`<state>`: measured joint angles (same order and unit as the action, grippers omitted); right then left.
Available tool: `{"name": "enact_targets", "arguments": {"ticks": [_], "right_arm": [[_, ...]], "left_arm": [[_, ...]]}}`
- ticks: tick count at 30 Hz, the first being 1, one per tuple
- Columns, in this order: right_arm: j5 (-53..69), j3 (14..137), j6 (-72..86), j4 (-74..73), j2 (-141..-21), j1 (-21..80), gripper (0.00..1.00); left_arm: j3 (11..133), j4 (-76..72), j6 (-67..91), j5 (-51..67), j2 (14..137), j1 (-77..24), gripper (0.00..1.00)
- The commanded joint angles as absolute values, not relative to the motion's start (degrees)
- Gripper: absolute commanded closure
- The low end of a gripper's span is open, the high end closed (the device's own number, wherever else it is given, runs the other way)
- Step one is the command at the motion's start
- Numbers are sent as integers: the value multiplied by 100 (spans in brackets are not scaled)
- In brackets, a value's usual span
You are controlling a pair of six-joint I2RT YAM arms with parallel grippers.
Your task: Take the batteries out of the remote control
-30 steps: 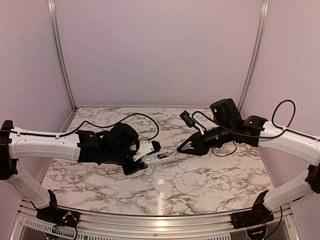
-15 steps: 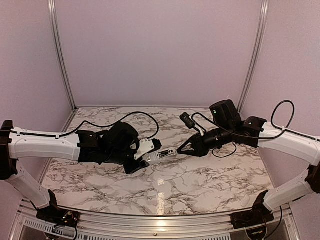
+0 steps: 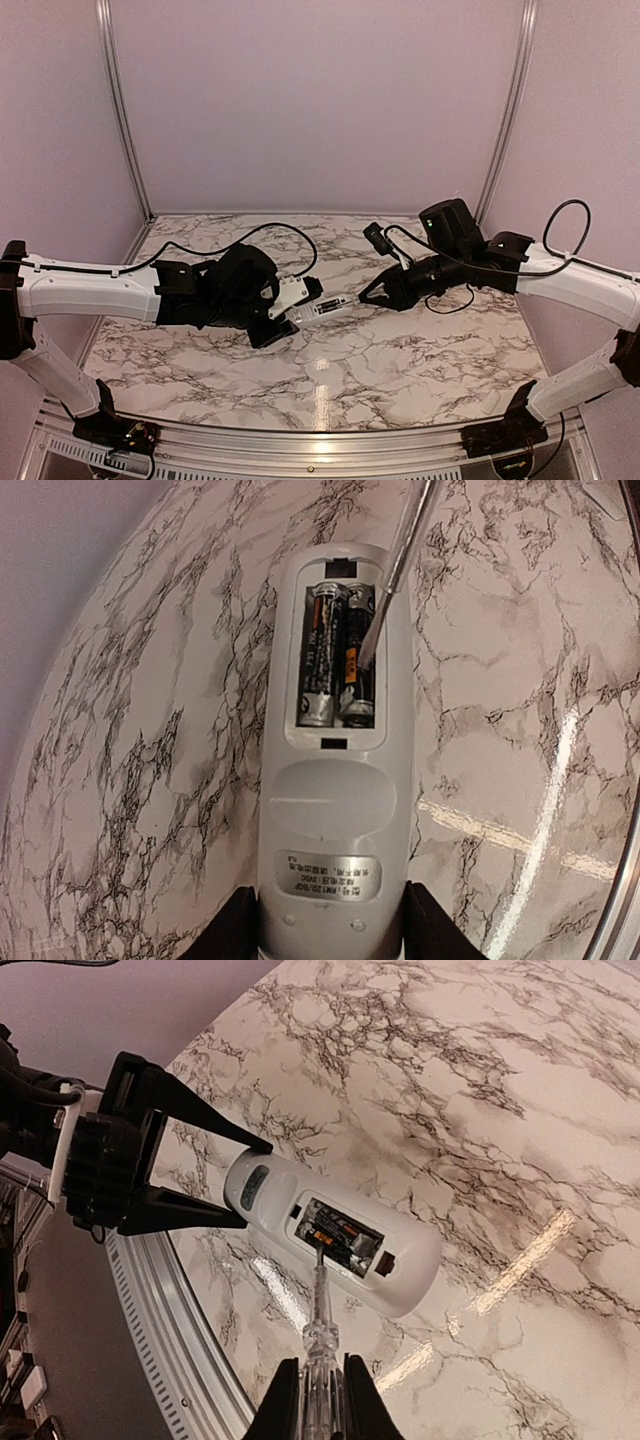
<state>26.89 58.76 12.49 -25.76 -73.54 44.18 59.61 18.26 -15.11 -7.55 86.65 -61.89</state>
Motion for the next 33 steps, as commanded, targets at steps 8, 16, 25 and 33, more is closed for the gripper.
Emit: {"name": "enact_targets", "arguments": {"ticks": [8, 16, 25, 33], "right_arm": [[1677, 6410, 1318, -3286, -7342, 4412, 100], [1840, 6363, 1344, -3213, -7425, 4416, 100], [1999, 6322, 1414, -2974, -7516, 4573, 100], [2026, 6306, 1545, -2818, -7504, 4629, 100]], "left_arm": [[6107, 1796, -1321, -873, 8638, -6222, 100], [6117, 1832, -1226, -905, 8640, -6236, 100], [6098, 1839, -1174, -897, 8635, -6249, 100], [6043, 1861, -1159, -888, 8624, -6249, 100]]}}
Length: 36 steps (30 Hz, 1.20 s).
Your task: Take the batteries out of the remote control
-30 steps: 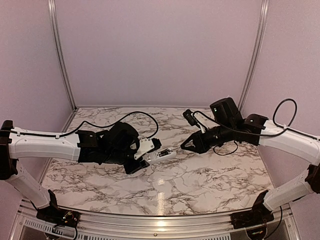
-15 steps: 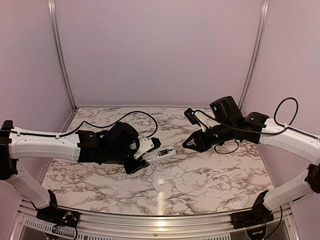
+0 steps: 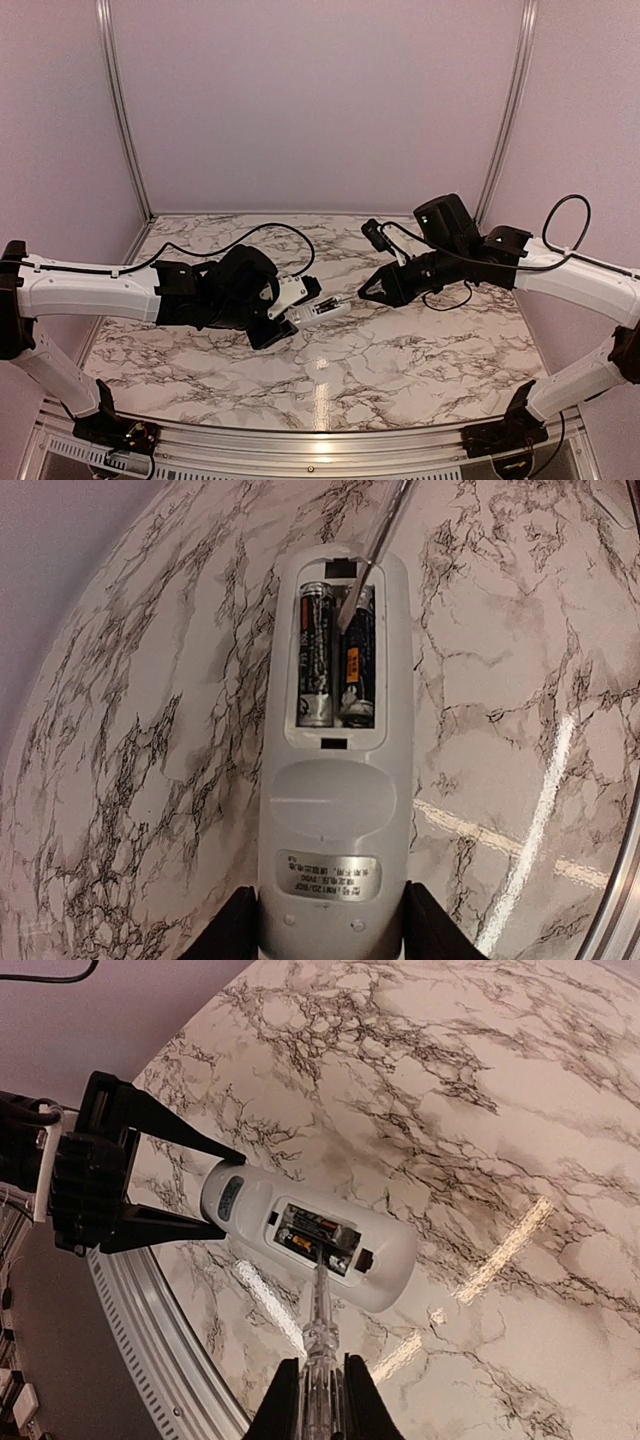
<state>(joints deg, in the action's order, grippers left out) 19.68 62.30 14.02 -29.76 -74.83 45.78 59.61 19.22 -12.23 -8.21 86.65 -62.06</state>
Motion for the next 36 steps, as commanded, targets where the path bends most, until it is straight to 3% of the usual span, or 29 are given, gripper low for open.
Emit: {"name": "enact_targets", "arguments": {"ticks": [1, 36], "right_arm": [[2018, 6310, 1543, -2815, -7503, 4627, 100], [2063, 5867, 1526, -2589, -7882, 4816, 100]], "left_arm": [[6034, 1861, -1156, -888, 8616, -6249, 100], [5824, 1680, -757, -516, 8815, -6249, 100]]}}
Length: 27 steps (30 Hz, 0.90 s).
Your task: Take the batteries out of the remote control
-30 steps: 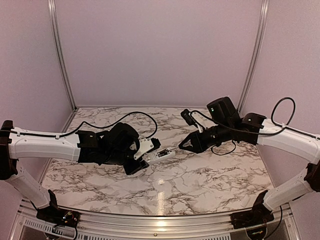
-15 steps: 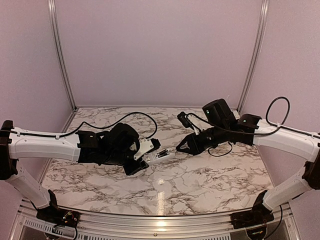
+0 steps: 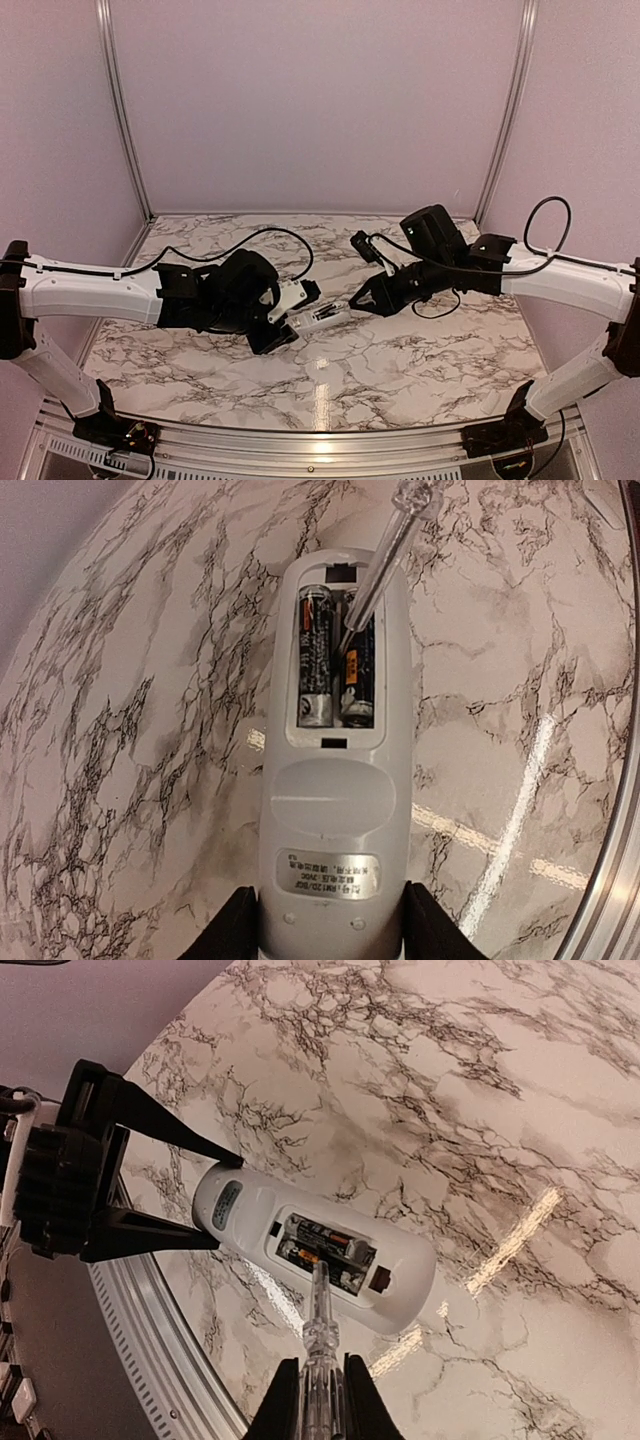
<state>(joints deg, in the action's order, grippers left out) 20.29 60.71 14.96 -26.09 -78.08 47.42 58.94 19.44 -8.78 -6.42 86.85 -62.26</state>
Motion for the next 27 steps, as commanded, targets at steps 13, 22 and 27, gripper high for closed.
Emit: {"name": "enact_targets", "arguments": {"ticks": [13, 22, 27], "right_arm": [[2274, 5048, 1648, -2018, -7914, 4834, 100], [2446, 4716, 1698, -1670, -8009, 4843, 100], [2547, 4640, 1696, -1562, -8090, 4841, 100]], "left_arm": [[5474, 1389, -491, -268, 9018, -6249, 100], [5406, 1223, -293, -35, 9306, -6251, 100], [5371, 1108, -191, 154, 9475, -6250, 100]]}}
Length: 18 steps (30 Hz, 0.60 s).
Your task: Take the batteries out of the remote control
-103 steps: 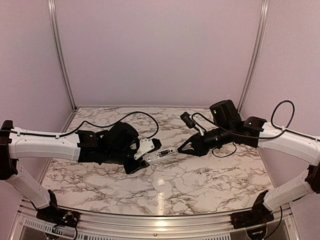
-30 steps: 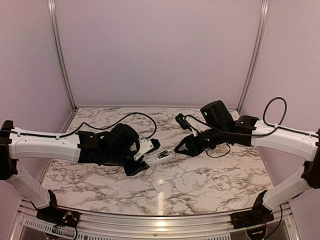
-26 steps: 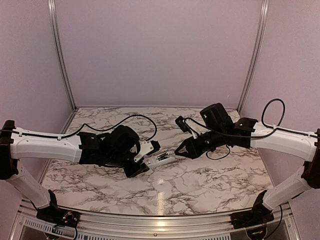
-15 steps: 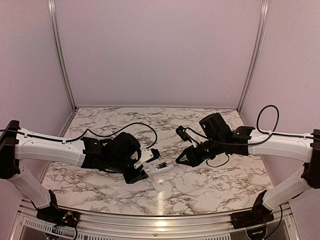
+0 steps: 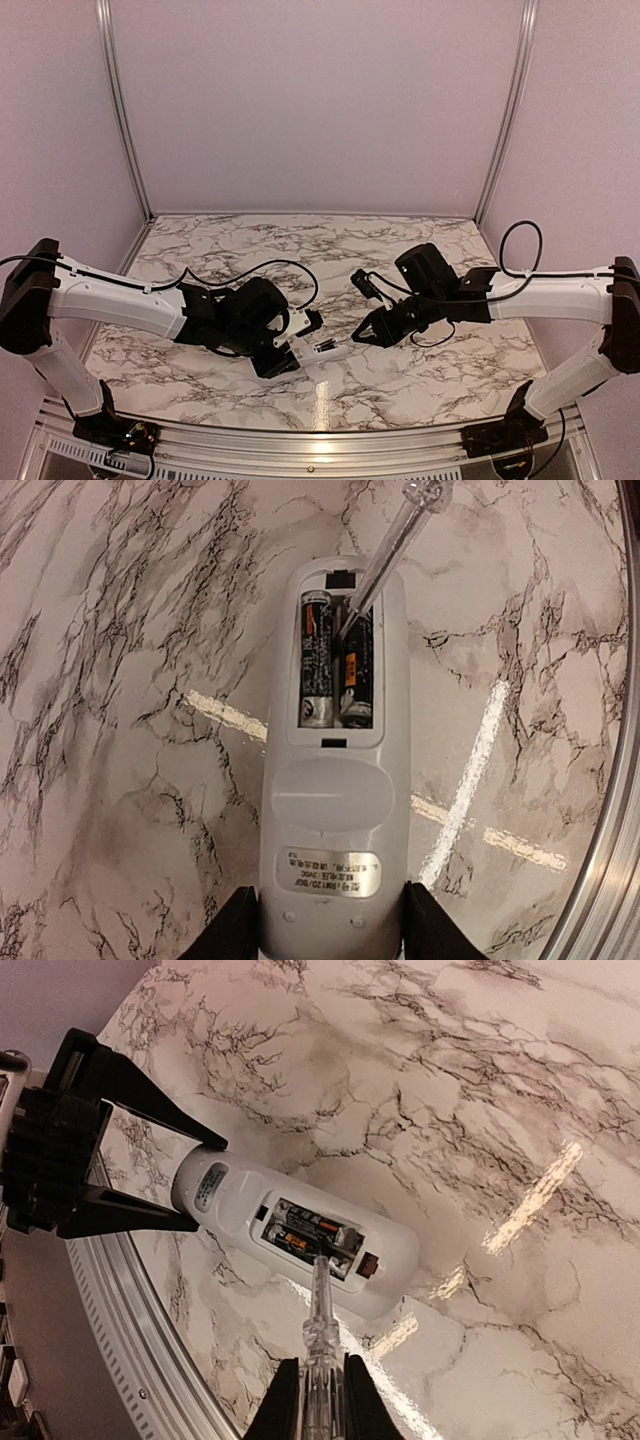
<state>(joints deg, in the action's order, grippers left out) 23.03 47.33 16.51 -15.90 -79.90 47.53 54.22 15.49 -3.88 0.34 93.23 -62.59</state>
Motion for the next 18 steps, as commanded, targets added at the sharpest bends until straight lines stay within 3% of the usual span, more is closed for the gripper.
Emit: {"name": "enact_targets", "arguments": {"ticks": [1, 18], "right_arm": [[2575, 4639, 1692, -1537, -8110, 4849, 100], [2591, 4651, 1652, -1485, -8314, 4878, 100]], "left_arm": [[5364, 1089, -167, 183, 9501, -6257, 100], [5354, 1084, -37, 347, 9716, -6258, 100]]}}
